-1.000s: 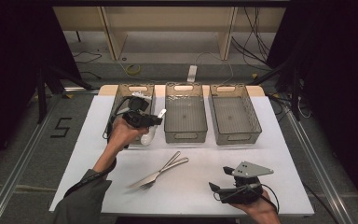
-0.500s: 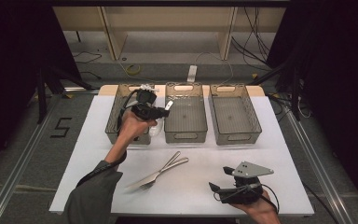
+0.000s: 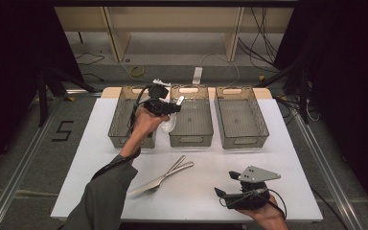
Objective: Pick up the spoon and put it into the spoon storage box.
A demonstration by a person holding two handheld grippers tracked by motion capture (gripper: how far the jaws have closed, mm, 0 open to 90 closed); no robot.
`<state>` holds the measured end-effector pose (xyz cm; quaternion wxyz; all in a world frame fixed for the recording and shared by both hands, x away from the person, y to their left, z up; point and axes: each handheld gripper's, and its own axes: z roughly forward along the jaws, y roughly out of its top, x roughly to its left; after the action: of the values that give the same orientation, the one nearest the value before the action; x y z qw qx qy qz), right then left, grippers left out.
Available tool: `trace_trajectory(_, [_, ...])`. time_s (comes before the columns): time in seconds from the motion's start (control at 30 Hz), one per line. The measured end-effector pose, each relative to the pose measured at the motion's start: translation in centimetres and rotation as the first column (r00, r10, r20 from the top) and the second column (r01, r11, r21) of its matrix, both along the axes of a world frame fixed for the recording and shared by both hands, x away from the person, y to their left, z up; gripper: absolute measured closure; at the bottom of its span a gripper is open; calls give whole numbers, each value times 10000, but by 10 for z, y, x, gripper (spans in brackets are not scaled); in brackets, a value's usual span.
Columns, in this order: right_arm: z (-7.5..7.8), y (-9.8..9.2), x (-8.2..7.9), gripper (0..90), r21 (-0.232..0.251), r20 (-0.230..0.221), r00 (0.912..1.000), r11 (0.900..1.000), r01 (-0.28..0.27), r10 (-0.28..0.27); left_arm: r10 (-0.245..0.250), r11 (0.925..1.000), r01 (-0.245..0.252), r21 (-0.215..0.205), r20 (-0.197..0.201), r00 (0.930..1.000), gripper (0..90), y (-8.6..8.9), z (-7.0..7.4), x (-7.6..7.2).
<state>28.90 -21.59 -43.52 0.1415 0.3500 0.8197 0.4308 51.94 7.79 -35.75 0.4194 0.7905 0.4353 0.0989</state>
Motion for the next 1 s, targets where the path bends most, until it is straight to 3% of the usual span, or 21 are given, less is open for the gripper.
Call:
trace_trajectory(0.43, [0,0,0,252,24,-37,10000,10000,-15,15,145,9999,-146,15,234,9996,756,-20,-4,11])
trace_trajectory(1.0, [0,1,0,250,92,-22,9999,9999,-124,124,457,9988,-449,-190,476,9978,755,-25,-23,15])
